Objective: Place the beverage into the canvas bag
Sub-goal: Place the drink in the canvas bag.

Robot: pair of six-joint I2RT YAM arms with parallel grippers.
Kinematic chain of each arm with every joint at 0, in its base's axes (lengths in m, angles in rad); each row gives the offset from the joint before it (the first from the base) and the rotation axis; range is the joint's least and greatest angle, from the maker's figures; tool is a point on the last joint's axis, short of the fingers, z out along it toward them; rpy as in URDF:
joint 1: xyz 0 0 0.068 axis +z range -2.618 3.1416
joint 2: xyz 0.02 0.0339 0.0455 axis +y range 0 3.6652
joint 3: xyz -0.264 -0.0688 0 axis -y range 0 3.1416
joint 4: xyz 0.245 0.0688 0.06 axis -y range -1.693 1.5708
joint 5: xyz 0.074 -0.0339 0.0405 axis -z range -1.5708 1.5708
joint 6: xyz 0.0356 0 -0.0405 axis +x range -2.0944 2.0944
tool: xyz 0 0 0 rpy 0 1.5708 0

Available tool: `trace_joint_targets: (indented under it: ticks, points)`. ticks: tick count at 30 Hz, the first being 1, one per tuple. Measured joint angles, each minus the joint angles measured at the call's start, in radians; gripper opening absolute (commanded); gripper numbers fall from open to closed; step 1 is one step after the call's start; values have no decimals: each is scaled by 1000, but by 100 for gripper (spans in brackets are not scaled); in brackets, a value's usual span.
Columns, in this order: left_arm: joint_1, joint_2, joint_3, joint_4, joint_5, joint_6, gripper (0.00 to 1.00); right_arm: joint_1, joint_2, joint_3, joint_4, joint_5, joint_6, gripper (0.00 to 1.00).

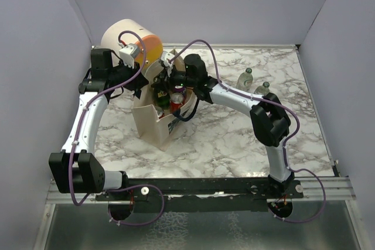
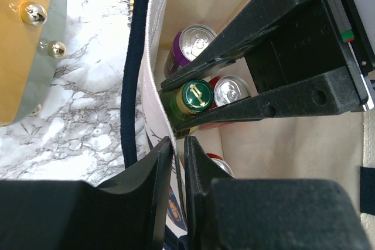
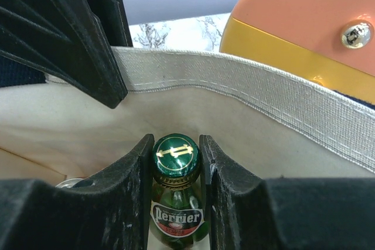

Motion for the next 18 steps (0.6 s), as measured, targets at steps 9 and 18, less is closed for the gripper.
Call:
trace_joint_targets:
  ticks: [9, 18]
  points:
    - [0, 6, 0, 1, 4, -1, 17, -10, 0, -36, 44, -1, -2, 1]
    - [0, 9, 0, 2, 17, -5, 17, -17, -4, -80, 64, -3, -23, 7]
